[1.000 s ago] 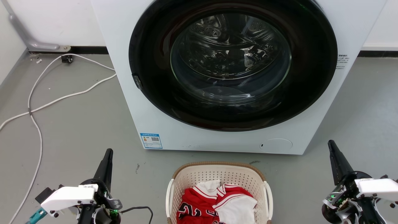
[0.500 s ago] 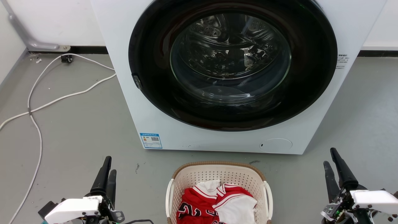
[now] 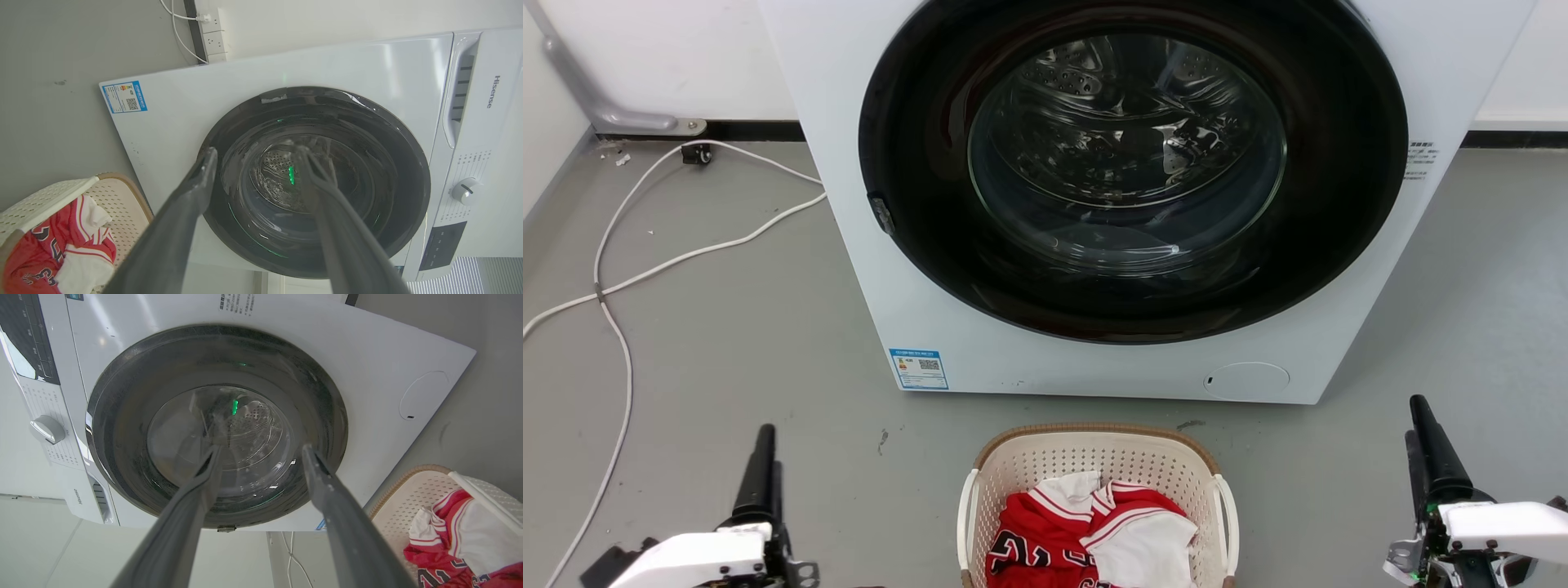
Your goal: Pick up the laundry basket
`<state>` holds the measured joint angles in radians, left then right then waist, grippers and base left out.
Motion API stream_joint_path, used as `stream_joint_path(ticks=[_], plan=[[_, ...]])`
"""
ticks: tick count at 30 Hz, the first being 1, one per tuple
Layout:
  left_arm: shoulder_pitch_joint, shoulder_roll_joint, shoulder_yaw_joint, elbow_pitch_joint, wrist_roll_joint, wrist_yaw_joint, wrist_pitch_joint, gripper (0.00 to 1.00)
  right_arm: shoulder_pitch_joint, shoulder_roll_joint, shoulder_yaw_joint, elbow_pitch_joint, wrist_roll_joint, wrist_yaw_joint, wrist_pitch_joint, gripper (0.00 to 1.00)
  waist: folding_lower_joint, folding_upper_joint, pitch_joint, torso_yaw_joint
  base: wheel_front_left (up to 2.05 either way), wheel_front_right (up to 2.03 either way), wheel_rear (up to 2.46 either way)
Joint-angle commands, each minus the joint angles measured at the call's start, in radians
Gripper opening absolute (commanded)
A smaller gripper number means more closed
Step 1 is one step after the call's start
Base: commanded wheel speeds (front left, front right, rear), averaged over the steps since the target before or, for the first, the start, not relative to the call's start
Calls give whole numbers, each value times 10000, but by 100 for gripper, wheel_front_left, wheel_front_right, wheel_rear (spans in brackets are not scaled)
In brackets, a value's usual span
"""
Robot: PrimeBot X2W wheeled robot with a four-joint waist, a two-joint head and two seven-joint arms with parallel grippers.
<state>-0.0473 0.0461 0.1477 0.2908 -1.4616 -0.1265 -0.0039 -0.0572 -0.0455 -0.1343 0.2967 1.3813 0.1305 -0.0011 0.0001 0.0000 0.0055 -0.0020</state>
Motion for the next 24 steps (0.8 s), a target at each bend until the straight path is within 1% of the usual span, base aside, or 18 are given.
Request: stream_joint_path(ticks=[1,3,6,8,10,13,18,21,24], plan=[[-123,36,286,-168,406,6,-125,100,-222,-28,-56,-179,-494,2,-131,100,0,0,6,0,0,0,0],[-149,34,394,-103,602,109,-206,100,-239,-29,-90,-292,-970,2,-208,100,0,0,13,-6,0,0,0],[-206,39,570,-245,1080,101,-316,100,-264,-31,-190,-610,-1891,2,-323,100,0,0,31,-7,0,0,0],[-205,38,662,-483,1551,73,-392,100,-256,-32,-200,-929,-2667,2,-400,100,0,0,46,-8,0,0,0],[-183,39,734,-801,2065,74,-463,100,-247,-33,-197,-1213,-3157,2,-472,100,0,0,67,-8,0,0,0],[-92,39,687,-1192,2689,233,-570,100,-206,-35,-158,-1540,-3879,3,-576,100,0,0,87,-9,0,0,0],[161,39,228,-1881,3749,455,-741,100,-93,-37,117,-2097,-5497,3,-752,100,0,0,122,-5,0,0,0],[247,45,-14,-2421,4512,370,-839,100,-23,-38,425,-2458,-6376,3,-848,100,0,0,140,-5,0,0,0],[370,41,-367,-2866,5494,409,-927,100,89,-41,566,-2641,-7037,2,-944,100,0,0,155,-10,0,0,0]])
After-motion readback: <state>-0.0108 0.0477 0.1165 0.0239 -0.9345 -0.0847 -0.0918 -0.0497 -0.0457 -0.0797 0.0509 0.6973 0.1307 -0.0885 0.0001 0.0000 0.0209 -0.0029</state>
